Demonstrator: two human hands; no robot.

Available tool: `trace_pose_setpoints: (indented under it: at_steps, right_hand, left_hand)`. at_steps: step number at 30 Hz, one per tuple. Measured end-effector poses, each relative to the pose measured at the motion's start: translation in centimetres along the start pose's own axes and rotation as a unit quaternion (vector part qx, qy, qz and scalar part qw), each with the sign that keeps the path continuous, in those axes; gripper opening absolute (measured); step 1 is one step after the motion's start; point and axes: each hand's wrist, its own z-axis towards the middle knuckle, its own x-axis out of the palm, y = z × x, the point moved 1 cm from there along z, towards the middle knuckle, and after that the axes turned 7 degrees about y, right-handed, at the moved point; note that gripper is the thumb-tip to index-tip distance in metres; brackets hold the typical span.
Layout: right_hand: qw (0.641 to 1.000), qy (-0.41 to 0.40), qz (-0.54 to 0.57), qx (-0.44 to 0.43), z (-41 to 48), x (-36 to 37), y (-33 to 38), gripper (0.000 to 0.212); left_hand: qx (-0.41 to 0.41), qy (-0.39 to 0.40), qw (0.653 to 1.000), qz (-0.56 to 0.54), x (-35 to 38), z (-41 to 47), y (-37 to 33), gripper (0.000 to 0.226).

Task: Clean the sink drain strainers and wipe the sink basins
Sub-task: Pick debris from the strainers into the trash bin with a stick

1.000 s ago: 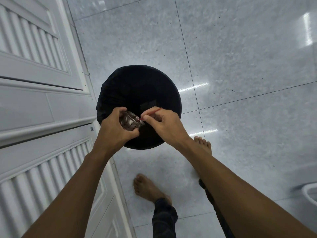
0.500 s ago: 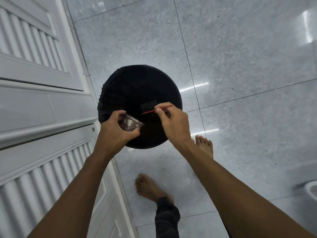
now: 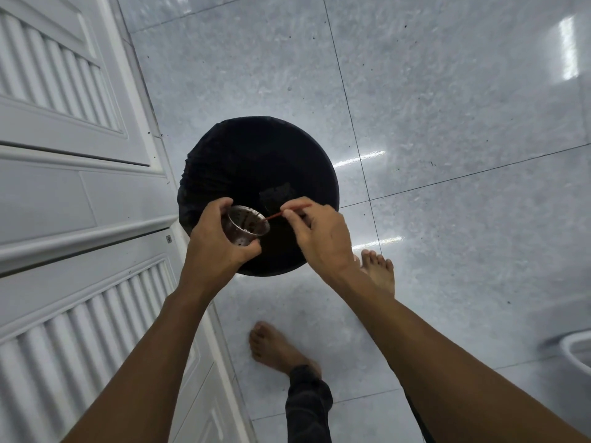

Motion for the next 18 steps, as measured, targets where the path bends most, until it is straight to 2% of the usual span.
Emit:
trace_pose_setpoints:
  at_steps: [3,10,15,18]
  right_hand:
    - [0.997,-0.049,0.05,0.016,0.3,-0.3,0.3,0.017]
    - [0.996,-0.011,0.084,-0.011,0.1,0.4,2.2,0.018]
    - [0.997,0.034,0.058,-0.024,-0.5,1.0,2.4,0.02]
    - [0.998,0.061,-0.013,-0.012,-0.7,0.1,1.3,0.021]
  left_hand:
    - [-0.001,0.002,1.0,-0.012,0.4,-0.1,0.0,0.094]
    - [0.012,-0.019,0.999,-0.03,1.3,0.0,-0.4,0.096]
    - [0.031,-0.025,0.999,-0.033,1.1,0.4,-0.8,0.092]
    - [0.038,-0.022,0.999,-0.016,0.7,0.5,-0.4,0.094]
